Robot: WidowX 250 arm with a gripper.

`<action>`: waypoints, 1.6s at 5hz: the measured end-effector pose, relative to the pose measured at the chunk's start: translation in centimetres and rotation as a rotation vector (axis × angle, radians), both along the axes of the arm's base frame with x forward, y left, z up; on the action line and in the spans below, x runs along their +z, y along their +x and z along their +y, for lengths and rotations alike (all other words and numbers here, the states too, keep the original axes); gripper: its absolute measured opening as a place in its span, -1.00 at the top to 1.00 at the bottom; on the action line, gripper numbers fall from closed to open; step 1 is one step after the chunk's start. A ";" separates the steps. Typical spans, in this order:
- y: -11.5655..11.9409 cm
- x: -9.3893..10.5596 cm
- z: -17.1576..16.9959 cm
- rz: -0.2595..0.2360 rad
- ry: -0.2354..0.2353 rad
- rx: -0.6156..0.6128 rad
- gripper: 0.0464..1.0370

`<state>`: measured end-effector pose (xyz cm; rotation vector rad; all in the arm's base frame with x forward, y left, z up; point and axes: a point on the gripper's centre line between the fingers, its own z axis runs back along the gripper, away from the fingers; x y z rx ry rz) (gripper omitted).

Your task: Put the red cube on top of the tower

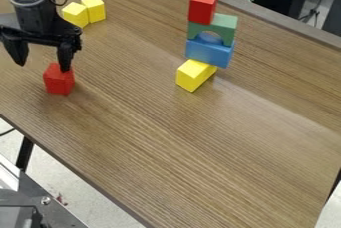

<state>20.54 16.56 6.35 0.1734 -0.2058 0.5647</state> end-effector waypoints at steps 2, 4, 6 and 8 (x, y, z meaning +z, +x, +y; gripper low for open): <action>-0.2 -0.6 -0.5 0.001 -0.049 -0.031 -0.93; -0.1 -0.5 -0.8 -0.033 -0.082 -0.091 -0.93; -0.8 -3.2 -0.2 0.012 -0.100 -0.137 -0.22; -0.8 -2.4 -1.2 -0.025 -0.137 -0.117 -0.08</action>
